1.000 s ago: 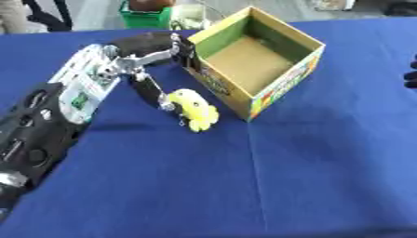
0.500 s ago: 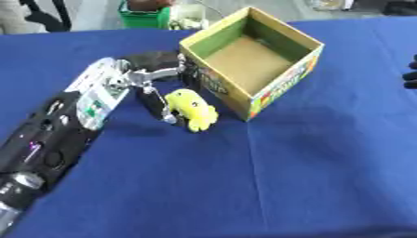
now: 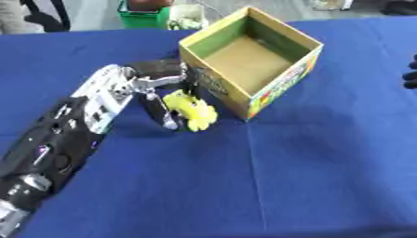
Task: Pick up objects on the table and place them in the box.
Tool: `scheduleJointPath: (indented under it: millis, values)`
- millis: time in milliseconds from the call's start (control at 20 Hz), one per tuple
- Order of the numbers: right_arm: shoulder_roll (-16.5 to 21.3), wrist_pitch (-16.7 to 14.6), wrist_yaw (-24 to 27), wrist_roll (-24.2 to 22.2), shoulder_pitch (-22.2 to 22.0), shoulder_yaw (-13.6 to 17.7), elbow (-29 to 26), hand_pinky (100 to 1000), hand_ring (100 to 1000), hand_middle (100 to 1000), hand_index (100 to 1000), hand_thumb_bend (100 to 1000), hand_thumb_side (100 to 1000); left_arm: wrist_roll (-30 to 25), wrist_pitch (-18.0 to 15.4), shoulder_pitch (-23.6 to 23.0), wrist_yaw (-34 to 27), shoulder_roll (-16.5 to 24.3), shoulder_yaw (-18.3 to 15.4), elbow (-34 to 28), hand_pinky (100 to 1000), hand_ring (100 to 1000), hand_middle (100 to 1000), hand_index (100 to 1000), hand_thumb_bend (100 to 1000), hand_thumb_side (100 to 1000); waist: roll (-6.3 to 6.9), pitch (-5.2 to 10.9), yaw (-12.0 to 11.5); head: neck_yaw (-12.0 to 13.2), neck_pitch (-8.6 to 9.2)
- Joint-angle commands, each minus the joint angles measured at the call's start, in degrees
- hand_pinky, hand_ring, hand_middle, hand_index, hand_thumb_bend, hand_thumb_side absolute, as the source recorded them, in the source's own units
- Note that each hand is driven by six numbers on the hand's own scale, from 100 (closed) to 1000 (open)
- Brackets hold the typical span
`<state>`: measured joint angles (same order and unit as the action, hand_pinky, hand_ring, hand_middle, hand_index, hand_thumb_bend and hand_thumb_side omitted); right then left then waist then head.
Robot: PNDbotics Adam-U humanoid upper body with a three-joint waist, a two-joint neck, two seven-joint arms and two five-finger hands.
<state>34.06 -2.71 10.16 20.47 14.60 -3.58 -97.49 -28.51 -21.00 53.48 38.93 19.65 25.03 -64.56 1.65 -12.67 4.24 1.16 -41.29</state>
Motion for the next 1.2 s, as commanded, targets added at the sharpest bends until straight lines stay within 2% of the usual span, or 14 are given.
scheduleJointPath:
  millis: [50,500,900,1200]
  values:
    - [1.0,-0.1,0.1,-0.1,0.7,0.3,-0.4,609,605,599,698,100,567,1.0,0.0,0.8,1.5,0.4,-0.7,-0.3,664,627,597,681,651,100,-0.16,0.88,0.1,0.2,-0.32]
    - [1.0,-0.2,0.1,-0.1,0.6,0.4,-0.3,609,605,599,698,100,567,3.5,-0.1,1.3,4.6,0.7,-1.3,-1.6,673,630,602,687,659,100,-0.11,0.97,0.1,0.1,-0.33]
    - [1.0,-0.2,0.1,-0.2,0.6,0.4,-0.3,609,606,599,698,100,567,3.2,0.0,1.9,5.4,1.4,-1.4,-3.1,680,635,606,691,660,100,-0.04,1.15,0.1,0.1,-0.17]
    - [1.0,-0.2,0.1,-0.4,0.8,0.3,-0.2,610,606,599,698,100,567,3.3,-0.2,1.8,6.3,0.6,-1.6,-2.0,681,637,608,692,660,100,-0.10,1.08,0.4,0.2,-0.15]
